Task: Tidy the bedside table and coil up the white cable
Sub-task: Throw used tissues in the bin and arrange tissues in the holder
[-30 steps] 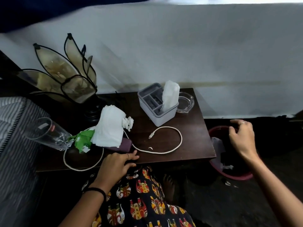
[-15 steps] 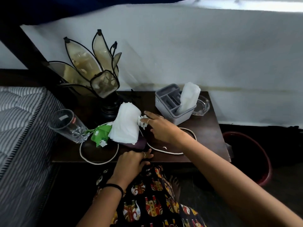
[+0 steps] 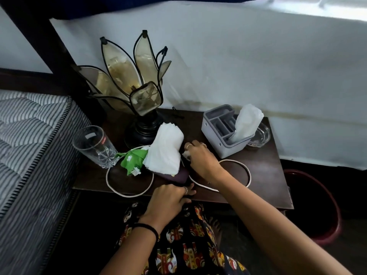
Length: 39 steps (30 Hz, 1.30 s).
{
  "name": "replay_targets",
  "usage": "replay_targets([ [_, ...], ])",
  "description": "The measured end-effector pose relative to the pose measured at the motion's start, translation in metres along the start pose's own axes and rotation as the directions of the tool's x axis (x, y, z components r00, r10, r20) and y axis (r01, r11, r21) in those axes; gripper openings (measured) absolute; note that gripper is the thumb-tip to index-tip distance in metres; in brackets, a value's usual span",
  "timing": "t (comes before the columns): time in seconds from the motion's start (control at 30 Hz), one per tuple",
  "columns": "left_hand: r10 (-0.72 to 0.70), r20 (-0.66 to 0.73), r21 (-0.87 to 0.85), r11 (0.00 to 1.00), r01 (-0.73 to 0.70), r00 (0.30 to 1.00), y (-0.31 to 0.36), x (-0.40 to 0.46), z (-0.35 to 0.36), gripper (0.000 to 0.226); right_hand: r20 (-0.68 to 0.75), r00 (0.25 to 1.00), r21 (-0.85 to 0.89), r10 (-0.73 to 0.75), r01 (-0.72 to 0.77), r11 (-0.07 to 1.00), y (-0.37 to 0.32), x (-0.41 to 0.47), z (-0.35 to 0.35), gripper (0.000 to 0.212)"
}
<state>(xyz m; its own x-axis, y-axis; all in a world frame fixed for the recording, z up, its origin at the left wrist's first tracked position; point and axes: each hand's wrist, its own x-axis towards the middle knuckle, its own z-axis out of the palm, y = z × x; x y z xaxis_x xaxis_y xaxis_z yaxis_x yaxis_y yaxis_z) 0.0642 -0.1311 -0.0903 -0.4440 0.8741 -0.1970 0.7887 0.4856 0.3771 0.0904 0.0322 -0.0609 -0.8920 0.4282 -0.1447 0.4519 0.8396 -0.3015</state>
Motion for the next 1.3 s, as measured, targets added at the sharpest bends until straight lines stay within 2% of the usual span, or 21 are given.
replay_targets([
  [0.17, 0.02, -0.03, 0.002, 1.0, -0.02, 0.999, 0.001, 0.0, -0.001, 0.039, -0.066, 0.997, 0.042, 0.04, -0.037, 0.998, 0.015, -0.008, -0.001, 0.034],
  [0.3, 0.023, -0.058, -0.02, 1.0, -0.024, 0.998, 0.003, -0.002, -0.002, 0.043, -0.091, 0.995, 0.102, 0.049, -0.039, 0.994, 0.023, -0.012, -0.003, 0.053],
  [0.37, 0.024, -0.049, -0.014, 1.0, -0.025, 0.998, 0.003, -0.001, -0.003, 0.041, -0.131, 0.99, 0.145, 0.048, -0.028, 0.989, 0.025, -0.017, -0.007, 0.055],
  [0.43, 0.022, -0.036, -0.008, 1.0, -0.022, 0.999, 0.003, -0.001, -0.004, 0.04, -0.212, 0.977, 0.219, 0.023, 0.024, 0.975, 0.027, -0.031, -0.013, 0.043],
  [0.5, 0.025, -0.03, -0.003, 1.0, -0.025, 0.999, 0.005, 0.0, -0.004, 0.038, -0.312, 0.95, 0.286, 0.02, 0.074, 0.955, 0.038, -0.058, -0.022, 0.022],
  [0.6, 0.036, -0.044, -0.02, 0.999, -0.037, 0.998, 0.006, 0.0, -0.003, 0.038, -0.42, 0.903, 0.31, 0.09, 0.05, 0.949, 0.075, -0.113, -0.031, 0.003],
  [0.67, 0.042, -0.056, -0.026, 0.999, -0.044, 0.998, 0.008, -0.001, -0.004, 0.039, -0.48, 0.841, 0.372, 0.25, -0.063, 0.926, 0.111, -0.148, -0.036, 0.006],
  [0.73, 0.036, -0.072, -0.011, 0.999, -0.037, 0.997, 0.01, -0.002, -0.006, 0.04, -0.47, 0.719, 0.513, 0.511, -0.249, 0.822, 0.153, -0.169, -0.04, 0.005],
  [0.8, 0.028, -0.087, -0.014, 0.999, -0.03, 0.996, 0.013, -0.003, -0.008, 0.04, -0.369, 0.587, 0.583, 0.72, -0.457, 0.671, 0.198, -0.182, -0.041, 0.015],
  [0.87, 0.01, -0.081, -0.008, 1.0, -0.011, 0.997, 0.016, -0.004, -0.011, 0.039, -0.245, 0.482, 0.616, 0.841, -0.593, 0.519, 0.236, -0.193, -0.033, 0.024],
  [1.03, 0.011, -0.081, 0.058, 0.998, -0.006, 0.997, 0.02, -0.005, -0.01, 0.041, 0.008, 0.256, 0.676, 0.967, -0.714, 0.183, 0.285, -0.208, -0.01, 0.041],
  [1.1, 0.027, -0.08, 0.078, 0.997, -0.021, 0.996, 0.021, -0.004, -0.01, 0.042, 0.063, 0.19, 0.681, 0.98, -0.726, 0.097, 0.293, -0.21, -0.006, 0.047],
  [1.2, 0.054, -0.082, 0.065, 0.997, -0.049, 0.995, 0.018, -0.003, -0.009, 0.045, 0.068, 0.16, 0.705, 0.985, -0.706, 0.066, 0.298, -0.209, -0.005, 0.048],
  [1.3, 0.064, -0.083, 0.065, 0.996, -0.059, 0.994, 0.014, -0.003, -0.008, 0.045, 0.026, 0.183, 0.748, 0.983, -0.656, 0.102, 0.291, -0.201, -0.018, 0.043],
])
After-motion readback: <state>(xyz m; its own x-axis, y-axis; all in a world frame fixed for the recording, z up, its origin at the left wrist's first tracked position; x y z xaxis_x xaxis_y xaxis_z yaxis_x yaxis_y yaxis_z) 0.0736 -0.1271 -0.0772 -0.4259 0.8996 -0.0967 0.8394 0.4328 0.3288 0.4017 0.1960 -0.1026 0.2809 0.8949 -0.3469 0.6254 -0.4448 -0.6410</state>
